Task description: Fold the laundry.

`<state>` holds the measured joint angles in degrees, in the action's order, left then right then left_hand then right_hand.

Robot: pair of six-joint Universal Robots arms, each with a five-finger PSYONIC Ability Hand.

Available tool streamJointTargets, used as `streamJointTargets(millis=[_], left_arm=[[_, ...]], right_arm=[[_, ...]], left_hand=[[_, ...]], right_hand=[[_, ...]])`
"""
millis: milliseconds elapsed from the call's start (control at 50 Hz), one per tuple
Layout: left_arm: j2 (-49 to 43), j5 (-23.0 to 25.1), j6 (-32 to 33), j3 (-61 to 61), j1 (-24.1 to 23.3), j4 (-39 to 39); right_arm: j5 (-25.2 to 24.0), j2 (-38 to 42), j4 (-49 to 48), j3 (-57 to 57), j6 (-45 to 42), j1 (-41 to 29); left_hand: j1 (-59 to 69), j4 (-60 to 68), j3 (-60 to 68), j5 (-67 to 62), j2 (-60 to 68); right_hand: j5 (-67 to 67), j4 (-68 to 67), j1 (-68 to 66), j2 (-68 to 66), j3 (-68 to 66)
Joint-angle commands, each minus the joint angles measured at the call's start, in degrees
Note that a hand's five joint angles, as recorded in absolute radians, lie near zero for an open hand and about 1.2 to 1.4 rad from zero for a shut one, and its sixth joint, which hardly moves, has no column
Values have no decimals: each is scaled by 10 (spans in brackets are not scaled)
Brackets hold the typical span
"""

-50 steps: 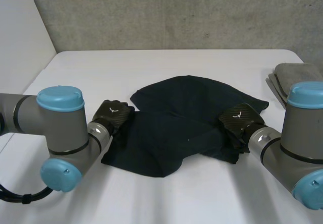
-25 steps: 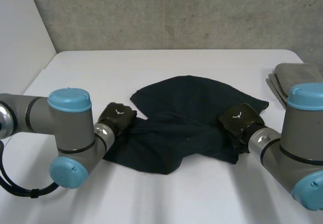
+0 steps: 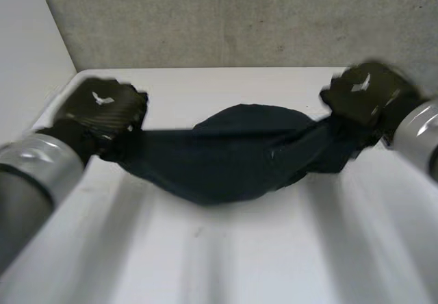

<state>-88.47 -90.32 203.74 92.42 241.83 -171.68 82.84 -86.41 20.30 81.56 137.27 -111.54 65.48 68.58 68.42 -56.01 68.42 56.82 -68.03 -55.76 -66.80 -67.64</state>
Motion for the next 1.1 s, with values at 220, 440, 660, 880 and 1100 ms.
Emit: streamJointTargets(millis=[220, 440, 660, 880, 1100], left_arm=[[160, -4, -11, -95, 0, -6], [-109, -5, -5, -104, 3, -25], [-297, -36, 14, -295, 27, -170], [-266, -35, 61, -379, 29, -456], [-188, -37, 26, -234, 30, -494]], right_arm=[[-34, -76, 86, -168, 16, 2], [-58, 104, 108, -163, -1, -2], [-1, 268, -96, -262, 27, -8], [55, 261, -502, -390, 72, -17], [53, 231, -476, -329, 126, -19]], left_hand=[[145, 114, 116, -140, 116], [145, 114, 116, -140, 116], [145, 114, 116, -140, 116], [145, 114, 116, -140, 116], [145, 114, 116, -140, 116]], right_hand=[[132, -120, -242, -132, -124], [132, -120, -242, -132, -124], [132, -120, -242, -132, -124], [132, -120, -242, -132, -124], [132, -120, -242, -132, -124]])
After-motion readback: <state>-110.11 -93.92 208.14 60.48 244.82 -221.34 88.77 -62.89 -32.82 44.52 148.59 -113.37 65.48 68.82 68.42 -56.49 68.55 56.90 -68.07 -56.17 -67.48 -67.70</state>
